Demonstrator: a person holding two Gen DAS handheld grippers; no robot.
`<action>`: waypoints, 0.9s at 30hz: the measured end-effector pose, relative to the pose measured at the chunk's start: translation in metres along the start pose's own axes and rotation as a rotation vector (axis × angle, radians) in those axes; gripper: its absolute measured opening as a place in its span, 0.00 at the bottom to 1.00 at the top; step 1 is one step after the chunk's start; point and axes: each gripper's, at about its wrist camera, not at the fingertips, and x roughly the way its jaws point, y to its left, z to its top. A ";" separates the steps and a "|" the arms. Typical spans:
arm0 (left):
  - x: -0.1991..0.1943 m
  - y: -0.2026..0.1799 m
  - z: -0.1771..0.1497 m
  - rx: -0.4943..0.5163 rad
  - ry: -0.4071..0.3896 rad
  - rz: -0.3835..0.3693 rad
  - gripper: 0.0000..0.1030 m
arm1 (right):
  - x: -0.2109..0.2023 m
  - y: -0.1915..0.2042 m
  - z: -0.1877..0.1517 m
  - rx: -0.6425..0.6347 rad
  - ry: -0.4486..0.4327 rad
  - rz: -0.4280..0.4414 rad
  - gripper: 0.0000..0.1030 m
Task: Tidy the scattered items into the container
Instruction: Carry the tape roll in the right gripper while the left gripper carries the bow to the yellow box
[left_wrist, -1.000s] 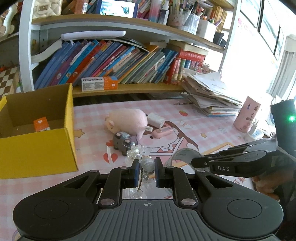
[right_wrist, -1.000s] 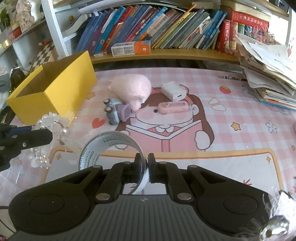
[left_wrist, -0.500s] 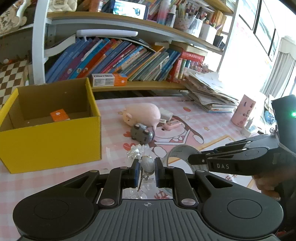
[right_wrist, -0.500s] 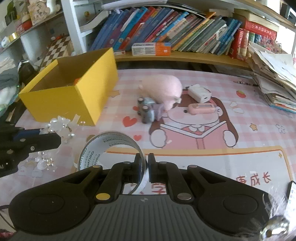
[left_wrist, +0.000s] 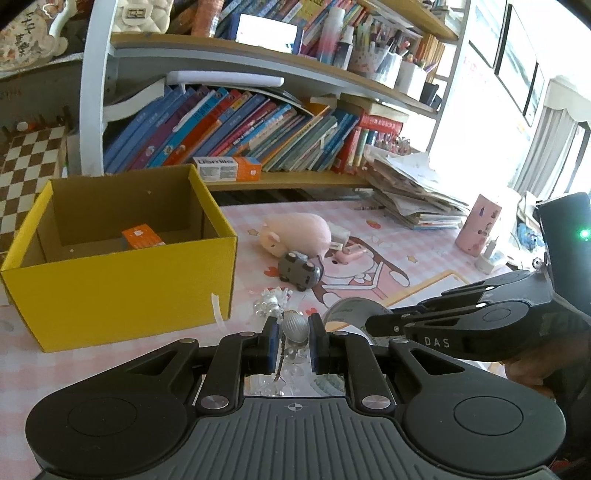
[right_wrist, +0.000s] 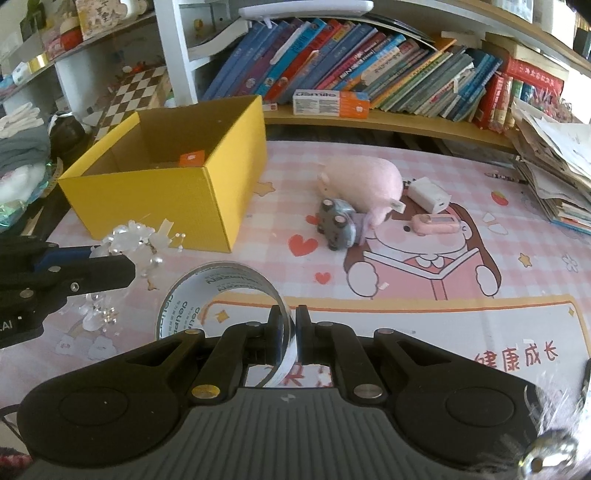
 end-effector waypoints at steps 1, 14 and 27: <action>-0.002 0.002 0.000 0.002 -0.004 0.000 0.15 | 0.000 0.003 0.000 -0.002 -0.002 0.000 0.07; -0.037 0.041 -0.006 -0.052 -0.068 0.039 0.15 | 0.005 0.052 0.011 -0.085 -0.014 0.040 0.07; -0.064 0.079 0.009 -0.099 -0.177 0.112 0.15 | 0.007 0.088 0.044 -0.188 -0.054 0.099 0.07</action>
